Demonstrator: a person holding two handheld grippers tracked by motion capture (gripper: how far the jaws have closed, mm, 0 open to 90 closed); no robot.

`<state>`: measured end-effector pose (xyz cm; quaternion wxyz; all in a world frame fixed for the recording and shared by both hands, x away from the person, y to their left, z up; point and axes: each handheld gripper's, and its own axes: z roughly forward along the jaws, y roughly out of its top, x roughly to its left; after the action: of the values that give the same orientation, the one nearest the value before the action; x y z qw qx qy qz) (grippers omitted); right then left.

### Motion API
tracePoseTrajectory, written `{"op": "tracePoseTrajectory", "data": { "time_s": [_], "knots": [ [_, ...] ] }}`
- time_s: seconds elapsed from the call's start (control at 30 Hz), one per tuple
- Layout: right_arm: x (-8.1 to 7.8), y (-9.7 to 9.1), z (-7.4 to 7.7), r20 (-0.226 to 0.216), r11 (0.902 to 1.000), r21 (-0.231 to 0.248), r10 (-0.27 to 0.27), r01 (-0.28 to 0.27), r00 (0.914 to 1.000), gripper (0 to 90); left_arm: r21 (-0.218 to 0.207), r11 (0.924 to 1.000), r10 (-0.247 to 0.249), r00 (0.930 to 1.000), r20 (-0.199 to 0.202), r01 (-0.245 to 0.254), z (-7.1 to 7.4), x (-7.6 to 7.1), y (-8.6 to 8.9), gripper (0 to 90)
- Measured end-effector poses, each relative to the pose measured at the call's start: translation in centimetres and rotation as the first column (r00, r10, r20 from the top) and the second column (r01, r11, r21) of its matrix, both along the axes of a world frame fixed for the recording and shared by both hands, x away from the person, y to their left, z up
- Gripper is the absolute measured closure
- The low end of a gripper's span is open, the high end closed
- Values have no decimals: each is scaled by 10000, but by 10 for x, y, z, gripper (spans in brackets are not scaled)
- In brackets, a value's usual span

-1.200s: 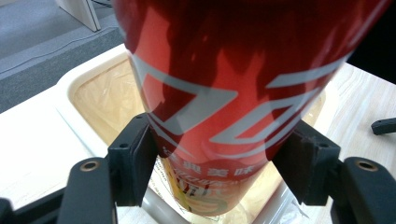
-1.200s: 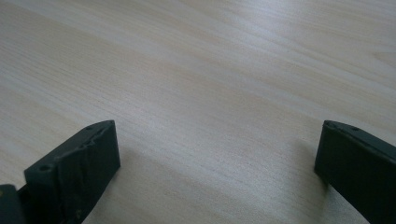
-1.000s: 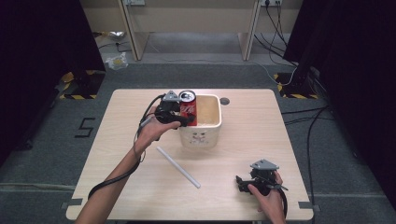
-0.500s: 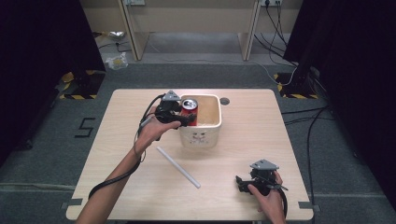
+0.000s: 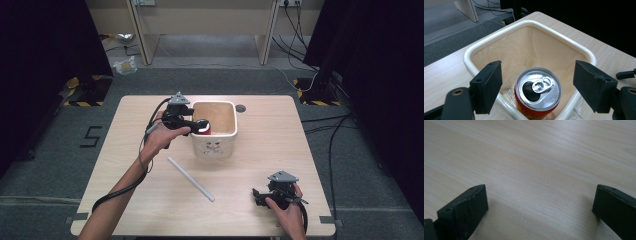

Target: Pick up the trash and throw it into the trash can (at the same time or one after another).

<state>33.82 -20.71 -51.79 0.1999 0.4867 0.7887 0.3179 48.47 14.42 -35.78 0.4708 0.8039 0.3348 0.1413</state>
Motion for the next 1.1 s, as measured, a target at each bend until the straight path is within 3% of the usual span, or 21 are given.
{"op": "tracePoseTrajectory", "data": {
  "time_s": [0.43,0.93,1.1],
  "knots": [
    [0,0,0,-2,10000,-10,1,-1,10000,2,-115,9999,-64,9999,115,65,14,-18,17,216],
    [0,0,0,2,10000,-12,3,-3,10000,2,-341,9994,87,9998,174,-81,11,-37,37,216],
    [0,0,0,0,10000,-12,3,-3,10000,2,-349,9987,379,9991,169,-373,5,-46,47,219]
  ]
}}
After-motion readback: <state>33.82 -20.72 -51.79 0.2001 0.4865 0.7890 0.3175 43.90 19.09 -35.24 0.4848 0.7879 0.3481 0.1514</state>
